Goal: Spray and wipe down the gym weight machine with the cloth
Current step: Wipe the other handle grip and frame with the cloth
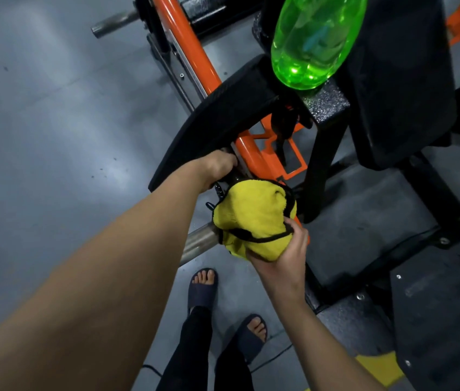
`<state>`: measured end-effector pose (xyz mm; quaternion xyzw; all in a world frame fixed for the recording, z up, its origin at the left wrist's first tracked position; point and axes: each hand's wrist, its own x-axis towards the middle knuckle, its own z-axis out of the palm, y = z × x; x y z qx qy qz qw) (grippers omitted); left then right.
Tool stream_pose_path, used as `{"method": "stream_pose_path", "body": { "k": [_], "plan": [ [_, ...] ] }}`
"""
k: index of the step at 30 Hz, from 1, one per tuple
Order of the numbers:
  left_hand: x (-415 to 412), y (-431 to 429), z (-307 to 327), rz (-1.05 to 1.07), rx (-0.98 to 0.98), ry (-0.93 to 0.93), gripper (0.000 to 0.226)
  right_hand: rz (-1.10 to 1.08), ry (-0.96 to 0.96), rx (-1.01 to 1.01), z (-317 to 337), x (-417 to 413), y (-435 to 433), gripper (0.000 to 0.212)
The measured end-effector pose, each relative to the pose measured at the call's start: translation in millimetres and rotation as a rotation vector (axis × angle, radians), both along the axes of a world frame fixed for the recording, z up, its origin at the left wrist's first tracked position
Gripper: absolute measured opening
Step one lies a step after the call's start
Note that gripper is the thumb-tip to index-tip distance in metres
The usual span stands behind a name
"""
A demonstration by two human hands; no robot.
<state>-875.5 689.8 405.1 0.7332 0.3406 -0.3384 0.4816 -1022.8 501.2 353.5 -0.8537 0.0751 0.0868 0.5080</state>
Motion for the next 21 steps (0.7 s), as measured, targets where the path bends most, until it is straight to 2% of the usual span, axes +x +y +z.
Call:
{"method": "stream_pose_path", "body": {
  "k": [4,6,8,10,12,14,18,21],
  "plan": [
    [0,4,-5,0.103,-0.023,0.010,0.024,0.068,-0.029,-0.063,-3,-2,-2,0.090],
    [2,7,-15,0.106,0.064,-0.054,0.031,0.060,-0.048,-0.098,-1,2,2,0.085],
    [0,9,-15,-0.013,0.221,-0.104,0.042,0.048,-0.077,-0.178,5,12,12,0.079],
    [-6,2,-5,-0.199,0.259,-0.181,0.050,0.037,-0.090,-0.293,13,22,26,0.077],
    [-10,-11,4,-0.391,0.239,-0.231,0.063,0.031,-0.074,-0.375,21,28,37,0.081],
    [-18,-24,12,-0.499,0.279,-0.222,0.079,0.042,-0.071,-0.415,27,31,43,0.090],
    [-42,-52,33,-0.444,0.206,-0.154,0.104,0.117,-0.026,-0.401,26,34,38,0.114],
    [-53,-53,41,-0.480,0.172,-0.115,0.084,0.262,-0.127,-0.278,22,30,18,0.115]
  ]
}}
